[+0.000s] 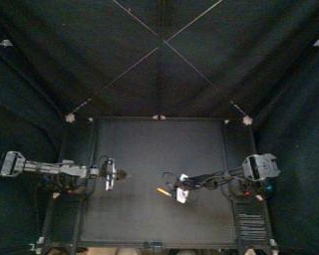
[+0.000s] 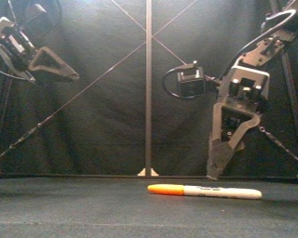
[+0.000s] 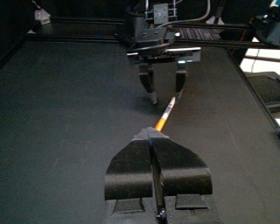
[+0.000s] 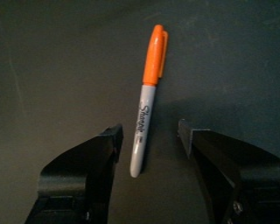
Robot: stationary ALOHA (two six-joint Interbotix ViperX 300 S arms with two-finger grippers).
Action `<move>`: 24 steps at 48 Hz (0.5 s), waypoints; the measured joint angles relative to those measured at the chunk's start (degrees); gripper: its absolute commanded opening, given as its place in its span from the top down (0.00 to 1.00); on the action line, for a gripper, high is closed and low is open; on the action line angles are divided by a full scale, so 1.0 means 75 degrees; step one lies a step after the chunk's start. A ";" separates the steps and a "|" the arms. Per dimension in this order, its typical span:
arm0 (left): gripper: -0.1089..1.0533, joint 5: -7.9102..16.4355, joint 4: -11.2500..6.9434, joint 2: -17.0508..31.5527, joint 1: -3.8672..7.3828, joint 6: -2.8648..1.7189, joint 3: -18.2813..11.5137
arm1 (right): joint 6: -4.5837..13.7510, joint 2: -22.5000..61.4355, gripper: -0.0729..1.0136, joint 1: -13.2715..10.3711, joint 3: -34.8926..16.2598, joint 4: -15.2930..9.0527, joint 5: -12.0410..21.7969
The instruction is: Uncap the pen
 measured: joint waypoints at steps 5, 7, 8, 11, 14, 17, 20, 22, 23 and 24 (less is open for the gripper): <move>0.60 0.0000 -0.0023 0.0000 0.0012 0.0000 0.0012 | -0.0012 0.0164 0.13 -0.0023 -0.0012 0.0000 0.0012; 0.57 0.0000 -0.0023 0.0012 0.0012 -0.0012 0.0012 | -0.0012 0.0211 0.13 -0.0012 -0.0035 0.0000 0.0012; 0.56 0.0000 -0.0047 0.0012 0.0000 -0.0012 0.0012 | -0.0012 0.0246 0.13 0.0000 -0.0059 0.0012 0.0012; 0.51 0.0000 -0.0059 0.0000 0.0000 -0.0012 0.0012 | -0.0012 0.0316 0.13 0.0012 -0.0105 0.0023 0.0012; 0.49 0.0000 -0.0070 0.0012 0.0012 0.0000 0.0012 | -0.0012 0.0375 0.13 0.0023 -0.0152 0.0035 0.0012; 0.47 0.0000 -0.0094 0.0000 0.0000 0.0000 0.0012 | -0.0012 0.0457 0.13 0.0035 -0.0188 0.0047 0.0023; 0.45 0.0000 -0.0117 0.0000 0.0012 -0.0012 0.0012 | -0.0012 0.0504 0.14 0.0035 -0.0223 0.0059 0.0047; 0.45 0.0000 -0.0129 0.0000 0.0000 0.0000 0.0012 | -0.0035 0.0527 0.16 0.0035 -0.0246 0.0059 0.0070; 0.44 0.0000 -0.0141 0.0012 0.0012 -0.0012 0.0012 | -0.0035 0.0551 0.17 0.0035 -0.0258 0.0059 0.0070; 0.44 0.0000 -0.0141 0.0012 0.0000 0.0000 0.0012 | -0.0035 0.0574 0.19 0.0035 -0.0281 0.0059 0.0082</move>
